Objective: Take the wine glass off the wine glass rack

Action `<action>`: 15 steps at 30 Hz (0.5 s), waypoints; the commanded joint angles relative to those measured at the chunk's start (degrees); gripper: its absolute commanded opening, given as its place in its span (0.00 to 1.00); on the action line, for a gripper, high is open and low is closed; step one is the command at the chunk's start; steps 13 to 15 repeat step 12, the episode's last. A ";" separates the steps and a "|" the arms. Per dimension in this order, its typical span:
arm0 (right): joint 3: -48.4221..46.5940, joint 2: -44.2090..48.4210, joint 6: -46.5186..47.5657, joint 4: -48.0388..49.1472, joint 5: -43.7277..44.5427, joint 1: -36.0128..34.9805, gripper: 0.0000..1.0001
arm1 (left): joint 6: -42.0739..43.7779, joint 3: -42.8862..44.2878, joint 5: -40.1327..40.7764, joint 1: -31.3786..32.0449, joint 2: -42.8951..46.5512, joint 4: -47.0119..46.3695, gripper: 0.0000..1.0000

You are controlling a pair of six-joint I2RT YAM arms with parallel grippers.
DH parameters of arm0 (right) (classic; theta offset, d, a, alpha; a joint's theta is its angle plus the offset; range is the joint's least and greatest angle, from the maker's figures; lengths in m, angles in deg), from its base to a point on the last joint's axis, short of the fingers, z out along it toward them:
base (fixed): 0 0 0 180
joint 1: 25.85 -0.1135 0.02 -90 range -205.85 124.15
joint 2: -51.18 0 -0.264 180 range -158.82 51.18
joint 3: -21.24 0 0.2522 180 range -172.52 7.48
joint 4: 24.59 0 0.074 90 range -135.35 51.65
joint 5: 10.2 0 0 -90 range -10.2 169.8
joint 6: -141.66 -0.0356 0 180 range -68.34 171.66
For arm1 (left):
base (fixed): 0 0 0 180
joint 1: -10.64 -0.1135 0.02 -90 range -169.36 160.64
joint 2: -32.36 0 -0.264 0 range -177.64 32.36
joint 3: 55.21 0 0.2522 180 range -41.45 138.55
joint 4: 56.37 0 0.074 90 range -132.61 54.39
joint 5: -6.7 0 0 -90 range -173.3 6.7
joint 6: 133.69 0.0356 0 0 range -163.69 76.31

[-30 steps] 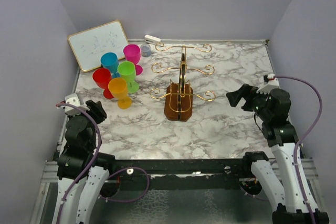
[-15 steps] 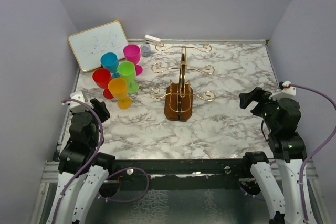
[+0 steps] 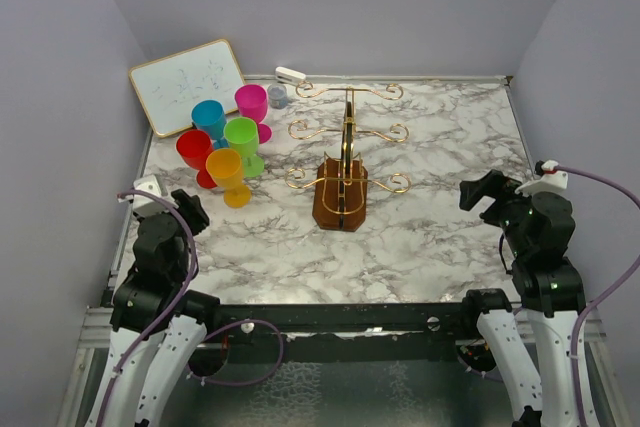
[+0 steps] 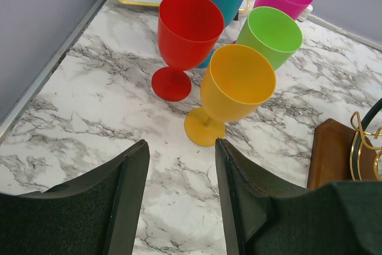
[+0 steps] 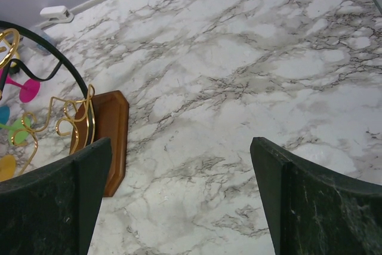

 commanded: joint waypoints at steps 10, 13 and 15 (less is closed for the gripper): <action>2.77 0.49 1.06 2.47 -1.09 -0.99 0.99 | -0.55 0.29 2.18 0.53 0.97 -0.24 0.51; 2.79 0.63 0.97 2.64 -0.65 -1.07 1.00 | -0.49 0.22 2.18 0.68 1.13 -0.17 0.51; 2.79 0.63 0.97 2.64 -0.65 -1.07 1.00 | -0.49 0.22 2.18 0.68 1.13 -0.17 0.51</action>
